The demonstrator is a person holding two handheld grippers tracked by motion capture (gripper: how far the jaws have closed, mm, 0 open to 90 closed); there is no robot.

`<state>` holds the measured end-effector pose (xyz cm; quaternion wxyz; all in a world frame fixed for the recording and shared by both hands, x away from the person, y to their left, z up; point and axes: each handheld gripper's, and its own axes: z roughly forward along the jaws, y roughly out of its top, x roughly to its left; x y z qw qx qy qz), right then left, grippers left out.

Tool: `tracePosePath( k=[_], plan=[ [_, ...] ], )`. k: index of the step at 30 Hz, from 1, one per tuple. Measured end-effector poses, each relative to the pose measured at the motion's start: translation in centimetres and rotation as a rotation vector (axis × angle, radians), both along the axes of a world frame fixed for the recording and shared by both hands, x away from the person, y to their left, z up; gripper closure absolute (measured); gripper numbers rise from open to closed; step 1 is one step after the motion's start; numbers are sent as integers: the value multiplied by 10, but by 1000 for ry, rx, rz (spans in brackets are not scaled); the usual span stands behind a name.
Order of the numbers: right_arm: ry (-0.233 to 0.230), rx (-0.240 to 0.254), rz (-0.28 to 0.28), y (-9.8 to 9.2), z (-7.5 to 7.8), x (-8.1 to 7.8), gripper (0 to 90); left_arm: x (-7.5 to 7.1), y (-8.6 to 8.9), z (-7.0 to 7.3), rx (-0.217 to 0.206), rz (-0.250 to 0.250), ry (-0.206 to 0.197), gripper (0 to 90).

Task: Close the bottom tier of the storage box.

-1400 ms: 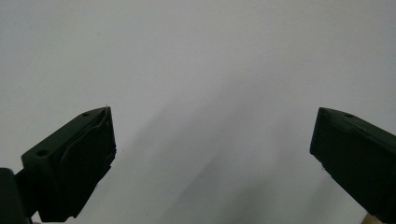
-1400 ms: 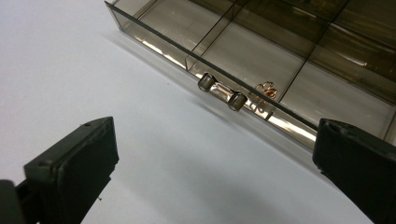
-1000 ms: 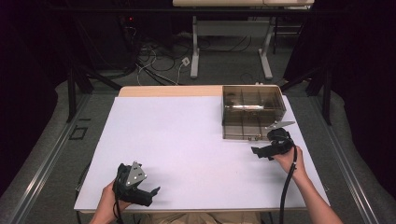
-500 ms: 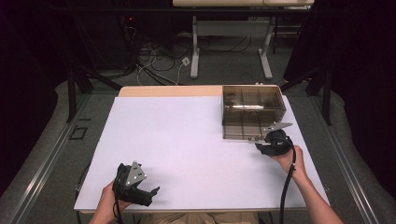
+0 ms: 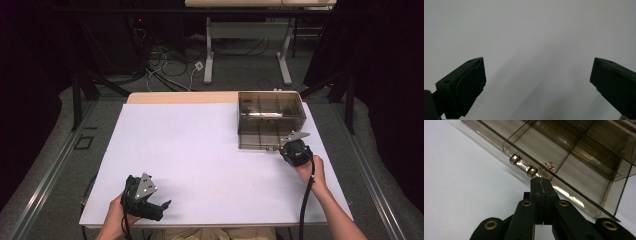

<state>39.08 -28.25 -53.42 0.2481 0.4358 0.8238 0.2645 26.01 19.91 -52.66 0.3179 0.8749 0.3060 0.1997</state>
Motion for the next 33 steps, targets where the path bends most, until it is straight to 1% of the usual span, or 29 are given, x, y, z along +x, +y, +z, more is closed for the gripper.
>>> tracePosePath(
  k=[3,5,6,7,8,10,12,13,14,16,17,18,19,20,21,22,23,24,26,28,29,31,33],
  plan=[
    [-4,-31,10,1,-2,2,900,0,0,0,-1,4,-5,3],
    [-10,-29,19,3,-4,3,900,0,0,0,1,5,-5,3],
    [-7,-44,15,3,-3,4,900,-1,0,0,3,4,-5,2],
    [2,-41,13,5,-4,4,900,-1,1,1,7,-1,5,3],
    [1,-44,14,5,-5,5,900,-2,0,0,-1,8,-6,3],
    [5,-50,10,7,-6,6,900,-2,1,0,1,7,-9,3],
    [-2,-53,15,8,-8,8,900,-1,2,1,15,4,-12,3],
    [5,-53,13,8,-9,9,900,-1,2,1,11,2,-8,3],
    [8,-66,3,9,-9,9,900,-2,1,0,3,5,-2,3],
    [11,-63,-4,10,-11,10,900,-1,1,0,4,5,-5,3],
    [-1,-64,-3,10,-12,12,900,-1,1,0,3,5,-5,3],
    [6,-68,-13,10,-12,12,900,-1,1,0,4,5,-7,3],
    [4,-67,-16,10,-12,13,900,-1,1,0,6,3,-6,3],
    [3,-66,-22,10,-13,13,900,-1,1,0,6,1,-1,3],
    [11,-72,-26,10,-12,14,900,0,1,0,8,-1,2,3],
    [-3,-50,-17,10,-14,15,900,-1,1,0,8,1,5,3],
    [2,-63,-28,10,-13,14,900,-1,1,0,6,5,0,3],
    [-1,-72,-29,11,-13,15,900,-1,1,0,7,4,4,2],
    [0,-70,-33,12,-14,16,900,-1,1,0,9,3,5,3],
    [-8,-71,-40,12,-14,17,900,-1,1,0,7,0,-3,3],
    [-9,-69,-44,12,-14,18,900,-1,1,0,1,6,-2,3],
    [-11,-78,-46,12,-14,19,900,-1,2,0,2,6,-2,3],
    [-12,-76,-49,13,-14,19,900,-1,2,0,1,6,-2,3]
  ],
)
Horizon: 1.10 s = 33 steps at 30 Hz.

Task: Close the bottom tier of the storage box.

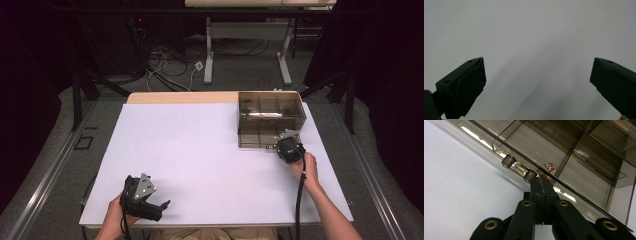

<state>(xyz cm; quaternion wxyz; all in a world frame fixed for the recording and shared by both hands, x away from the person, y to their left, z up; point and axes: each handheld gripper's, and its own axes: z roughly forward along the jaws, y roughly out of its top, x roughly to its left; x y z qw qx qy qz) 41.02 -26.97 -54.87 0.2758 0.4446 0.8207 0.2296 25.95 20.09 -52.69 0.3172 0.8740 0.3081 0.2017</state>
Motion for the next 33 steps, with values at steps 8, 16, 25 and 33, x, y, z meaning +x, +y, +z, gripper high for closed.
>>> tracePosePath(
  k=[8,16,25,33],
  plan=[
    [-15,2,-7,-1,1,4,900,0,-1,0,1,-3,7,3],
    [-34,6,-2,1,-1,7,900,0,-1,0,-1,-4,9,3],
    [-36,-2,-14,2,1,11,900,1,-1,-1,-1,0,-2,3],
    [-43,4,-21,2,0,13,900,1,-1,-1,-4,4,-1,3]
  ],
)
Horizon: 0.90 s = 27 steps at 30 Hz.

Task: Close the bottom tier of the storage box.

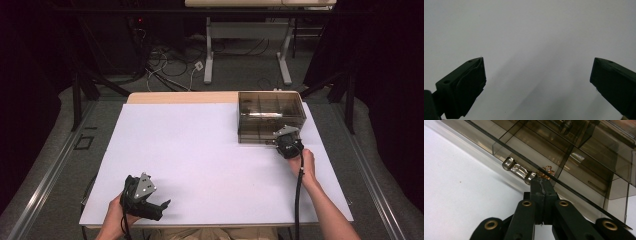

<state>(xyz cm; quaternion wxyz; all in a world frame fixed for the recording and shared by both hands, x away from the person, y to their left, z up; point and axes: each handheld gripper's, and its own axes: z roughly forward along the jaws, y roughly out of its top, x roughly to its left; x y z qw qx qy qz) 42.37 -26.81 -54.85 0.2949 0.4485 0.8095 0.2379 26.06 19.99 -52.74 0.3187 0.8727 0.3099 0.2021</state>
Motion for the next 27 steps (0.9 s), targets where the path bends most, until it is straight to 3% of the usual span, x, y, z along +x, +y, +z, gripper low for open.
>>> tracePosePath(
  k=[8,27],
  plan=[
    [-7,-30,-1,1,-1,3,900,1,1,0,0,4,2,3],
    [-15,-34,-22,5,0,17,900,0,1,0,2,2,1,3]
  ],
)
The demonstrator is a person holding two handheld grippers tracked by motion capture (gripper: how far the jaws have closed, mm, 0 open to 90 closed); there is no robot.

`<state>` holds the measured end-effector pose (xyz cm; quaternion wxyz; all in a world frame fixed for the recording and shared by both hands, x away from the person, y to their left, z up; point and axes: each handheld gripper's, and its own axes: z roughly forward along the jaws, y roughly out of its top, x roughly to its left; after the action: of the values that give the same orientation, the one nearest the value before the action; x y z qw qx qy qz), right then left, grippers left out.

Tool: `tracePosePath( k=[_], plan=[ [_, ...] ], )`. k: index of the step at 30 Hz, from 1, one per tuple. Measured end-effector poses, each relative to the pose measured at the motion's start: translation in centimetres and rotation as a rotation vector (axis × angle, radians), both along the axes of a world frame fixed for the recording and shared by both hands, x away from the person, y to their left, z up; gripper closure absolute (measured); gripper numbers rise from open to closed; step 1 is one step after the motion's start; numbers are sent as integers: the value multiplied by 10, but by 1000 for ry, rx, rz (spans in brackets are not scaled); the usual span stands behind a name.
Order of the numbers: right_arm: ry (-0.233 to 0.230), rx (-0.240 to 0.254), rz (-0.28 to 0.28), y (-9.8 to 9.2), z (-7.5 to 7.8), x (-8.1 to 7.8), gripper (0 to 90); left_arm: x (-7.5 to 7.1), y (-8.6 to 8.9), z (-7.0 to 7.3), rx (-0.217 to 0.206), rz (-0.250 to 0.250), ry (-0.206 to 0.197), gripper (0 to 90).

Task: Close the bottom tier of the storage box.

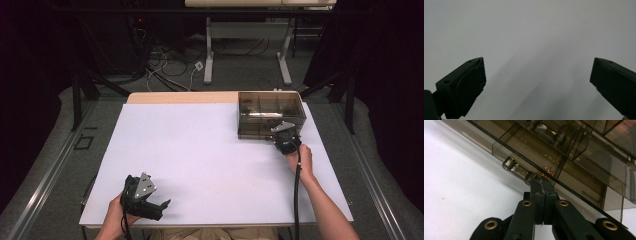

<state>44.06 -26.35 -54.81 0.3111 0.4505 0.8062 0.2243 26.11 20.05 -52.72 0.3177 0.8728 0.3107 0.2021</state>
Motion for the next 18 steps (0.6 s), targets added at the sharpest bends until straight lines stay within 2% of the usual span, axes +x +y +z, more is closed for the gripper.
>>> tracePosePath(
  k=[18],
  plan=[
    [-32,-10,-18,4,-1,10,900,0,0,0,-2,2,0,4]
  ],
)
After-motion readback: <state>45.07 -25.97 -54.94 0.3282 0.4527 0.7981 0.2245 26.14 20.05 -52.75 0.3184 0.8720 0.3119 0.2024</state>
